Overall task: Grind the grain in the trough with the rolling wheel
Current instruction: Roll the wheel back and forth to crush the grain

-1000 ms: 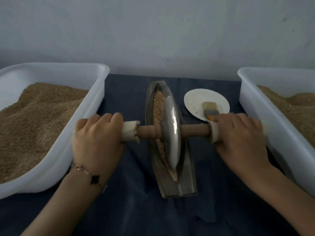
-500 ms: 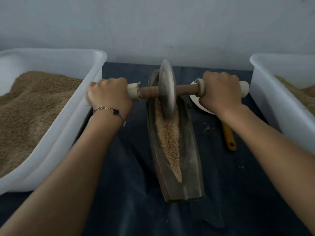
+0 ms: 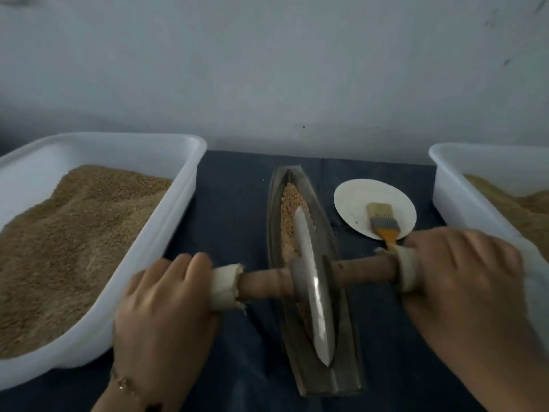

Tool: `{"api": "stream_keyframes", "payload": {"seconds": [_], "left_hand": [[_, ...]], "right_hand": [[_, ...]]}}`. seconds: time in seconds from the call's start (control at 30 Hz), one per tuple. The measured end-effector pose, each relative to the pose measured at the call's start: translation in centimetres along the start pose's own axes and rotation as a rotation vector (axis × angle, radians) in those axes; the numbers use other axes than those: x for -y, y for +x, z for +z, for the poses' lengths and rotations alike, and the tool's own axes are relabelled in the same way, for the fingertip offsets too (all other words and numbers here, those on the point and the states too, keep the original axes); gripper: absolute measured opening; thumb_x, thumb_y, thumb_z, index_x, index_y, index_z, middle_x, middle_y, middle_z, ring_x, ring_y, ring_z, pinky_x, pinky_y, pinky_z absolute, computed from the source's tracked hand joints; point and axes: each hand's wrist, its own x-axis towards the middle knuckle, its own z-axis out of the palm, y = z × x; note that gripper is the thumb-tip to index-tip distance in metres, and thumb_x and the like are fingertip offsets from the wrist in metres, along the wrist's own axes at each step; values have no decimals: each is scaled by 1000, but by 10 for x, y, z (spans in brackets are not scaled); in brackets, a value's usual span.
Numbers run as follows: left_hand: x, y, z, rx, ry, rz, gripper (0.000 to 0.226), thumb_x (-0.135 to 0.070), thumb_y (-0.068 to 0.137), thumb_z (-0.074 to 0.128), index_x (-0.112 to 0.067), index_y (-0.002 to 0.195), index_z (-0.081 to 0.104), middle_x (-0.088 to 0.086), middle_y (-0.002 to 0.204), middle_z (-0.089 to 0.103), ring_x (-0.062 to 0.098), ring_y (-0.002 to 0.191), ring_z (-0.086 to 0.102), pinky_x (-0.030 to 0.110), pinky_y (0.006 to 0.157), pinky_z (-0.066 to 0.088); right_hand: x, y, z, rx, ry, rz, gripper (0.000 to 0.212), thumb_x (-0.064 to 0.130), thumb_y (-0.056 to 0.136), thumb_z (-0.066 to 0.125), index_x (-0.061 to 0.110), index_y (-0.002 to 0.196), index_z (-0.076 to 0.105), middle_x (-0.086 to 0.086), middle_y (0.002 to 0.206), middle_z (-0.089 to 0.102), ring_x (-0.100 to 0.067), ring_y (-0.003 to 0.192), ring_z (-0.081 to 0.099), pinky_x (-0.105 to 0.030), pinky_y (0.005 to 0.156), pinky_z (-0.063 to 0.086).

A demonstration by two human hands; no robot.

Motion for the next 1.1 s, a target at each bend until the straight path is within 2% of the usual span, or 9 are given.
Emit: {"api": "stream_keyframes", "payload": {"seconds": [0.2, 0.37, 0.5, 0.57, 0.67, 0.77, 0.83, 0.97, 1.1], "left_hand": [[-11, 55, 24, -7, 103, 33, 31, -2, 54, 72, -15, 57, 45, 4, 52, 48, 25, 48, 45, 29, 56, 25], [0, 127, 63, 313, 249, -74, 12, -27, 83, 56, -24, 78, 45, -5, 81, 58, 19, 82, 57, 29, 71, 31], [10, 158, 74, 530, 134, -152, 18, -38, 79, 61, -23, 75, 54, -5, 72, 56, 18, 72, 58, 29, 66, 44], [13, 171, 70, 750, 59, -186, 16, -30, 69, 68, -16, 62, 62, 0, 64, 63, 17, 62, 61, 27, 61, 49], [12, 178, 63, 994, 0, -198, 17, -24, 65, 73, -12, 56, 65, 3, 67, 66, 19, 65, 62, 30, 72, 54], [6, 155, 60, 766, 42, -213, 15, -27, 68, 71, -18, 70, 59, -3, 71, 60, 15, 69, 59, 27, 63, 47], [1, 115, 59, 415, 122, -157, 18, -36, 75, 68, -23, 75, 55, -6, 71, 56, 16, 70, 58, 27, 63, 40], [-4, 38, 57, -113, 88, -62, 23, -14, 65, 75, -15, 64, 52, 3, 57, 50, 25, 54, 49, 32, 56, 30], [4, 47, 63, -159, 96, -7, 26, -15, 62, 76, -13, 57, 51, 4, 51, 49, 25, 46, 47, 31, 51, 34]], "right_hand": [[-6, 35, 62, 344, 41, 143, 17, 21, 72, 73, 16, 77, 58, -1, 70, 58, -29, 67, 54, -34, 62, 32], [-23, 95, 108, 479, 83, 116, 19, 30, 76, 57, 30, 69, 39, 11, 64, 45, -14, 58, 43, -32, 56, 30], [-35, 142, 124, 728, 105, 94, 5, 31, 72, 58, 32, 76, 55, 8, 73, 58, -12, 63, 53, -28, 51, 36], [-36, 156, 121, 919, 95, 116, 18, 24, 64, 62, 29, 81, 65, 3, 78, 63, -17, 68, 59, -29, 54, 45], [-30, 156, 111, 1054, 108, 181, 21, 15, 57, 62, 22, 77, 64, -2, 78, 64, -19, 69, 62, -28, 54, 46], [-23, 131, 99, 848, 79, 163, 3, 29, 73, 58, 28, 75, 56, 6, 75, 58, -13, 66, 55, -28, 53, 38], [-18, 97, 90, 525, 5, 79, 17, 32, 74, 63, 27, 72, 46, 8, 72, 55, -15, 64, 51, -30, 56, 33], [-11, 38, 77, -190, 19, -79, 16, 11, 73, 66, 14, 72, 50, -4, 64, 51, -26, 60, 49, -34, 59, 32], [-14, 51, 77, -91, 31, -112, 21, 12, 66, 70, 16, 66, 49, -2, 59, 51, -25, 56, 48, -34, 56, 34]]}}
